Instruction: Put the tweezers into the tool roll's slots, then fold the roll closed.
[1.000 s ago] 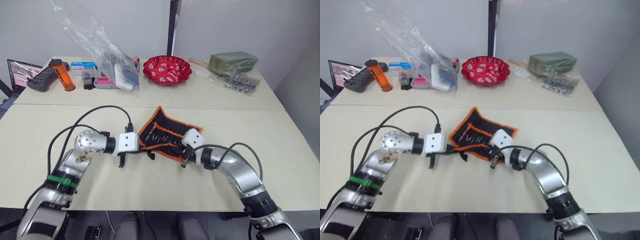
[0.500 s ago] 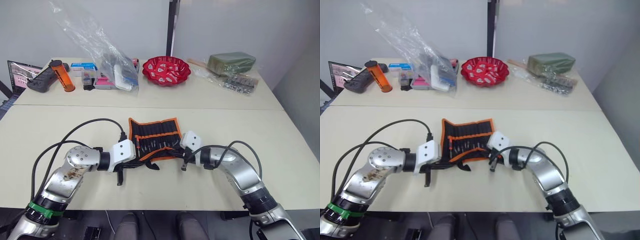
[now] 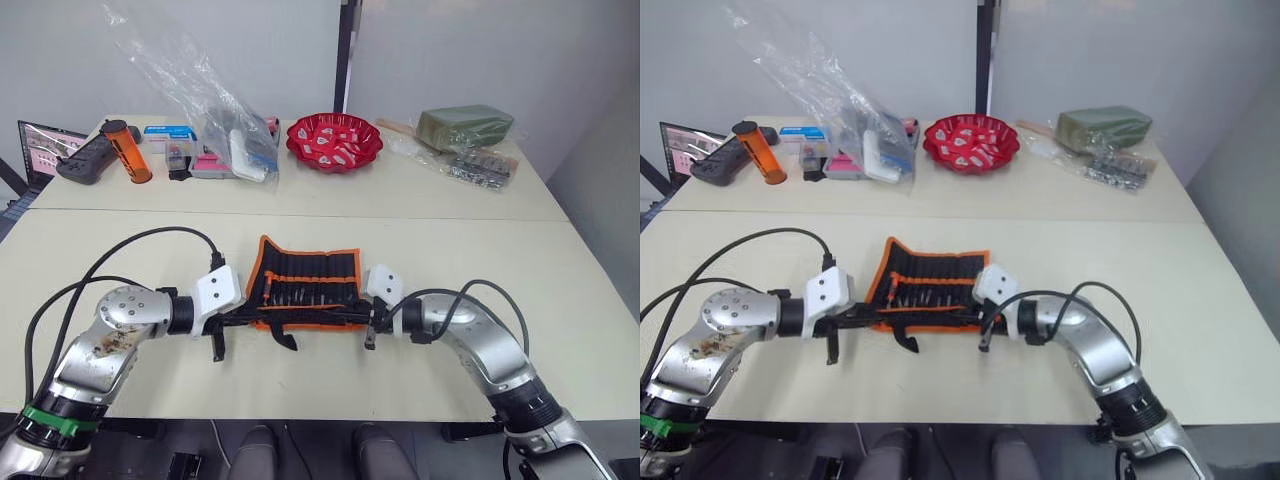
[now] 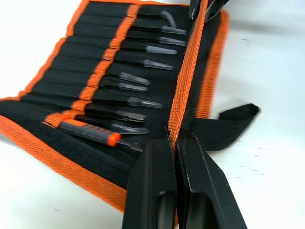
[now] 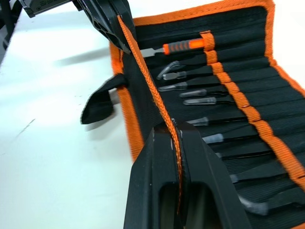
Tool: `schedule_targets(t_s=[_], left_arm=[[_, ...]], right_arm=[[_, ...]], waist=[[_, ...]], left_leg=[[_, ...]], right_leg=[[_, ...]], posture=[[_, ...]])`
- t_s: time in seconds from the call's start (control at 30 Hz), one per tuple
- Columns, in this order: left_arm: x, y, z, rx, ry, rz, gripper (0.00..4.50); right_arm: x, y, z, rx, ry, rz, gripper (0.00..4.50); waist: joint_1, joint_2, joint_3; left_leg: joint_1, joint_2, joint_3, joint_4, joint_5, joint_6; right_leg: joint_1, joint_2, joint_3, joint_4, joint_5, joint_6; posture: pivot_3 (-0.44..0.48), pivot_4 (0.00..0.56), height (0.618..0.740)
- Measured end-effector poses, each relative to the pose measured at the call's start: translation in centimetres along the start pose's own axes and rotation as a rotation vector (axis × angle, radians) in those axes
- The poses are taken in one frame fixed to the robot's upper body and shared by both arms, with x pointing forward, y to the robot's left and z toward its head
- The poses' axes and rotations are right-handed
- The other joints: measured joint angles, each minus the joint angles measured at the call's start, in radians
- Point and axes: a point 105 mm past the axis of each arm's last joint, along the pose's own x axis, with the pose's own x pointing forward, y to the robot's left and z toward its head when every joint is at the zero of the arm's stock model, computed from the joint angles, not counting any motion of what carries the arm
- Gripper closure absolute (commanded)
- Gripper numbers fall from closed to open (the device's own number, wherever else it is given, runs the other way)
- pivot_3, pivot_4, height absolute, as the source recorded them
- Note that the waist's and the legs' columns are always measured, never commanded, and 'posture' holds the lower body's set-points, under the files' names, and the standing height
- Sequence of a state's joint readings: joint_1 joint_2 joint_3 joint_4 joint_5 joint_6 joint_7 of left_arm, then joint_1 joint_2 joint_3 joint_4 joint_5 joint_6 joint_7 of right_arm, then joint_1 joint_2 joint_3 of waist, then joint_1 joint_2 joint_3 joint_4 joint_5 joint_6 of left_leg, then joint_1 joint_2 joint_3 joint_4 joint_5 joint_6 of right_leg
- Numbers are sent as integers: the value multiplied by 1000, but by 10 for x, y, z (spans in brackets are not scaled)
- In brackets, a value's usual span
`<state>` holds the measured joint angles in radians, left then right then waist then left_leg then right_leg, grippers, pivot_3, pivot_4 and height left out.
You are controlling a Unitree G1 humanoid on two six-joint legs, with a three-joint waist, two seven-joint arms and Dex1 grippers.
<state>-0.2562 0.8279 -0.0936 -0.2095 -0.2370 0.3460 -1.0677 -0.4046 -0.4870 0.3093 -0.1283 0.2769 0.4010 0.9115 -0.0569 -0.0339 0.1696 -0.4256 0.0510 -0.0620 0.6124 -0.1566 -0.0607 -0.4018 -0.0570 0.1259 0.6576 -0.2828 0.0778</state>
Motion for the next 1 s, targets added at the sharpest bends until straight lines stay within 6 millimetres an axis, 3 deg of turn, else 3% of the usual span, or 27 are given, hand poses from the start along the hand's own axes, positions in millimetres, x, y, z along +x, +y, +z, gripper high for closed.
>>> schedule_targets(t_s=[0.3,0.57,0.63,0.87,0.93,1.0], left_arm=[[5,18,-8,7,50,56,4489],[26,43,-8,41,57,123,4489],[28,45,-9,31,53,144,3892],[3,66,-25,-72,71,313,1683],[-7,71,-19,-101,4,355,1045],[-22,82,0,-100,-105,432,385]], right_arm=[[17,-18,-1,-6,24,-36,4500],[23,-40,-9,-13,67,-113,4500],[25,-44,-11,-9,67,-138,4500],[4,-69,-22,38,70,-323,2233],[-6,-76,-24,58,51,-384,1560],[-15,-81,-20,89,-6,-431,1548]], waist=[[-2,0,0],[12,0,0],[11,0,0],[12,0,0],[13,0,0],[13,0,0]], left_leg=[[0,0,0,0,0,0],[0,0,0,0,0,0],[0,0,0,0,0,0],[0,0,0,1,0,0],[0,0,0,1,0,0],[-1,0,0,1,0,0]], right_leg=[[0,0,0,1,0,0],[-1,0,0,2,2,-3],[-1,0,0,3,3,-4],[-1,0,0,4,2,-3],[-1,0,0,4,2,-3],[-1,0,0,4,3,-4]], posture=[[0,150,740],[0,150,740],[0,150,740],[0,150,740],[0,150,740],[0,150,740]])
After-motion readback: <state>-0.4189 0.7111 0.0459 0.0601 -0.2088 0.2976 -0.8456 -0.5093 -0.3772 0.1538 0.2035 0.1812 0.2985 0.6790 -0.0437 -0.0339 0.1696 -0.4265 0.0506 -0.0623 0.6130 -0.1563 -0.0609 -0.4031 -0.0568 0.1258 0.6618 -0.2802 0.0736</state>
